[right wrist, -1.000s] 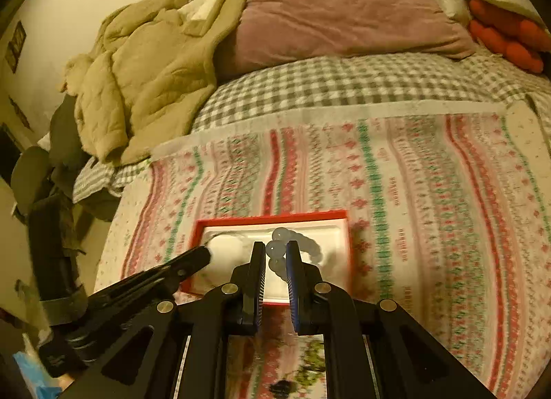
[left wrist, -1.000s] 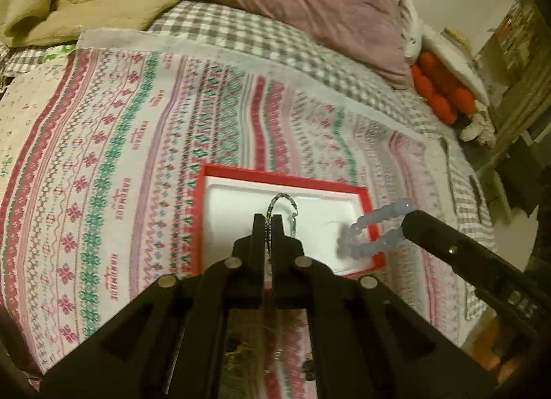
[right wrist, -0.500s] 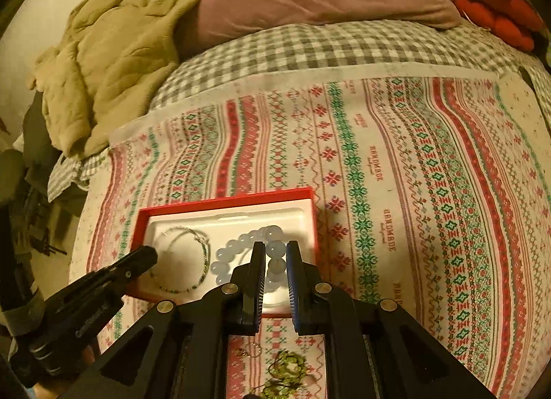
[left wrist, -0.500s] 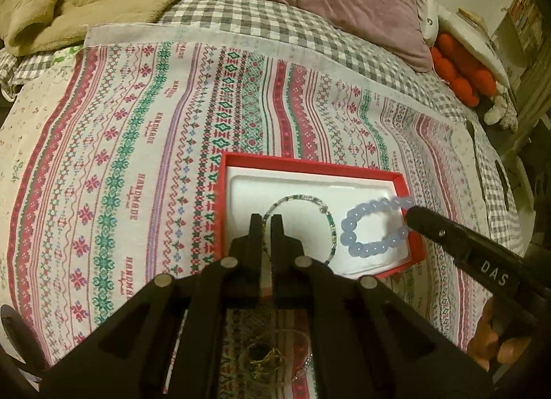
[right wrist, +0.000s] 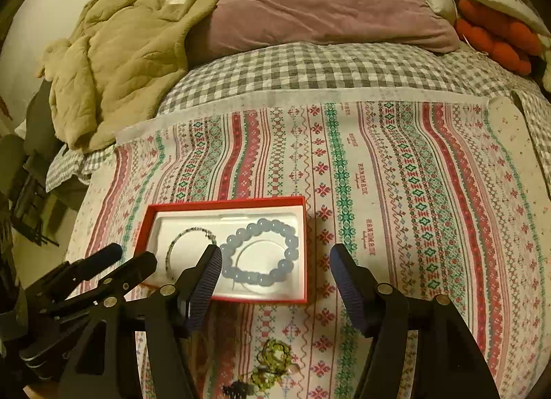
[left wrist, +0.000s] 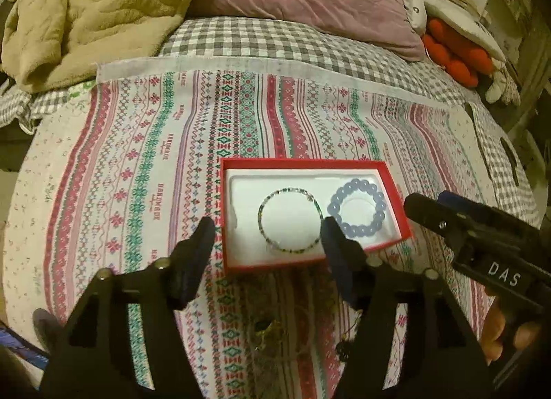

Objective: Organize jewelry
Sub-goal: 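Move both tools back from the box to the jewelry pile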

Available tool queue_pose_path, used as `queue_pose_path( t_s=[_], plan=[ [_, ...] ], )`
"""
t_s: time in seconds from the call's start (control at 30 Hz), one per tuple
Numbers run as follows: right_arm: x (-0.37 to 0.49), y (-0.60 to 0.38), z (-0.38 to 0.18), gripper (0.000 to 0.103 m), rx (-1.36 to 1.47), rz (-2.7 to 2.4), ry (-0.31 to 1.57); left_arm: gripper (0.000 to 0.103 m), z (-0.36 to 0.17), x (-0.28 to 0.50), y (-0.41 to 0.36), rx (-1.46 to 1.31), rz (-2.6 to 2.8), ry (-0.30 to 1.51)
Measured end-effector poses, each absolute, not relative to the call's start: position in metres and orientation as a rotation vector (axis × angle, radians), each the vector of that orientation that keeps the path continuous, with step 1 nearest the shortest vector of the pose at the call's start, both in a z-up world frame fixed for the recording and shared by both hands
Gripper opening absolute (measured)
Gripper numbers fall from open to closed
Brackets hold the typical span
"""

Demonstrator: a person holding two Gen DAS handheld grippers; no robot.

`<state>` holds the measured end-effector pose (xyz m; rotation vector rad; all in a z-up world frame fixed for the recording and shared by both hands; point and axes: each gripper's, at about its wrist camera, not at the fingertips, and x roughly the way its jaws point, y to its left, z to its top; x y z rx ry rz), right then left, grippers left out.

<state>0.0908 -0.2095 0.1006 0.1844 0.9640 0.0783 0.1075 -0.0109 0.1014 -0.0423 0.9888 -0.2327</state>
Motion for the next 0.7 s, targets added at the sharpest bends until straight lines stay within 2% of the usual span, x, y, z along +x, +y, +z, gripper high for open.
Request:
queue_pose_path(
  t_s=[0.07,0.17,0.3,0.47,0.7],
  plan=[
    [0.085,-0.21,0.102,0.067,0.17,0.07,0.967,0.077,0.104,0.101,-0.011,-0.034,-0.23,0.987],
    [0.076,-0.21,0.103,0.071,0.147,0.066,0.968,0.082,0.107,0.092,-0.011,-0.023,-0.221,0.991],
    [0.064,-0.209,0.104,0.077,0.112,0.056,0.974,0.085,0.107,0.082,-0.011,0.003,-0.204,1.01],
    [0.052,-0.209,0.102,0.082,0.092,0.049,0.987,0.099,0.105,0.07,-0.009,0.024,-0.188,1.011],
    [0.039,-0.206,0.098,0.088,0.037,0.044,0.996,0.102,0.101,0.06,-0.001,0.037,-0.158,1.018]
  ],
)
